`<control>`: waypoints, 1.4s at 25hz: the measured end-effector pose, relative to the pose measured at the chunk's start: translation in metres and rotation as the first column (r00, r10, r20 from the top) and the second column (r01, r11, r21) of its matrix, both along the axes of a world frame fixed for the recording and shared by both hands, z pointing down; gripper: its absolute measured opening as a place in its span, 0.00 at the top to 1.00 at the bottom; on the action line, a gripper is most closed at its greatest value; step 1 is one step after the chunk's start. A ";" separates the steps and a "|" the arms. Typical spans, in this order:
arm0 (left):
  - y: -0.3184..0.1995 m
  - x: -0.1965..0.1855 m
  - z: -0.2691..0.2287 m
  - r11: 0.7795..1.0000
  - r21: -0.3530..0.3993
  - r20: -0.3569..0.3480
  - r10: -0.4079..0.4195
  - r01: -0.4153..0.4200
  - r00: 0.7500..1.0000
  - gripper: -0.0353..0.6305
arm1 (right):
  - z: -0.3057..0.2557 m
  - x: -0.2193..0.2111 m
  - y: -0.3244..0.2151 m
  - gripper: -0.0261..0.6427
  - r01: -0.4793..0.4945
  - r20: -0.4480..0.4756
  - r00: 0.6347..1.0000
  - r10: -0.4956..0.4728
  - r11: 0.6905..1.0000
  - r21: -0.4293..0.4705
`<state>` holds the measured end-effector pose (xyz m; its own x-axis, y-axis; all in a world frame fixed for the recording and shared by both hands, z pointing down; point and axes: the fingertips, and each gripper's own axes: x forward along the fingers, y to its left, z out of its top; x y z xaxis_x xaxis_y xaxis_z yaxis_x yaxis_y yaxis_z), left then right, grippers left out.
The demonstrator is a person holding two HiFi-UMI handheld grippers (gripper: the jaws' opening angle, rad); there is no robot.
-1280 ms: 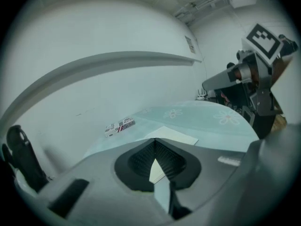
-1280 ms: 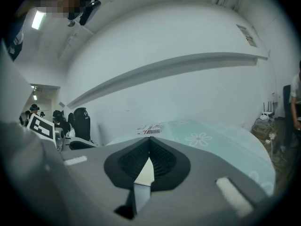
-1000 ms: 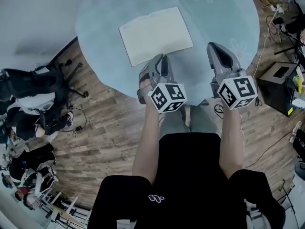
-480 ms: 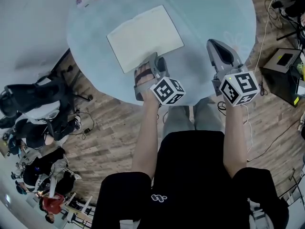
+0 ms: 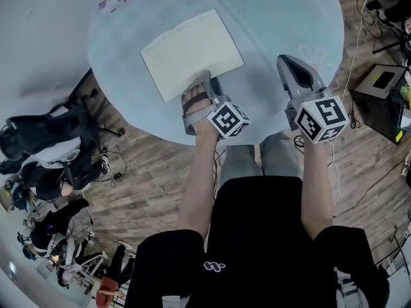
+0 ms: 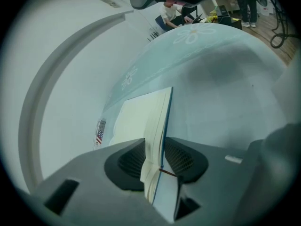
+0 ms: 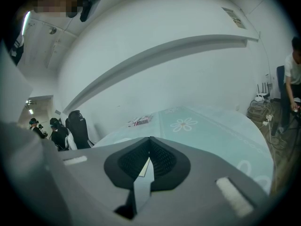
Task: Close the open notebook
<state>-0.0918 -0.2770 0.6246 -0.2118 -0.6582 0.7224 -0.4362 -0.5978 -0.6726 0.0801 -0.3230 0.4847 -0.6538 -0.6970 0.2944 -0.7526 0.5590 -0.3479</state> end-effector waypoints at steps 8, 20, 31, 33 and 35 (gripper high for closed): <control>0.001 -0.005 -0.007 0.986 0.063 -0.120 -0.143 0.151 0.982 0.82 | 0.000 -0.012 -0.002 0.94 0.037 0.001 0.999 -0.037 0.999 -0.015; 0.016 -0.019 -0.018 0.937 0.023 -0.377 -0.315 0.349 0.871 0.88 | -0.012 -0.058 0.008 0.94 0.141 0.031 0.990 -0.141 0.990 -0.022; 0.021 -0.024 -0.018 0.967 0.015 -0.293 -0.240 0.256 0.925 0.86 | -0.018 -0.089 0.016 0.94 0.194 0.038 0.980 -0.194 0.981 -0.018; 0.018 -0.015 -0.014 0.984 0.008 -0.231 -0.170 0.176 0.958 0.80 | -0.018 -0.088 0.016 0.94 0.193 0.036 0.981 -0.192 0.981 -0.017; 0.015 -0.010 -0.009 0.994 -0.002 -0.170 -0.112 0.114 0.979 0.76 | -0.017 -0.084 0.016 0.94 0.182 0.037 0.983 -0.181 0.983 -0.020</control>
<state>-0.1020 -0.2617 0.6157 -0.1603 -0.6427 0.7491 -0.6086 -0.5332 -0.5877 -0.0039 -0.3074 0.4678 -0.7792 -0.5588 0.2840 -0.6264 0.6769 -0.3866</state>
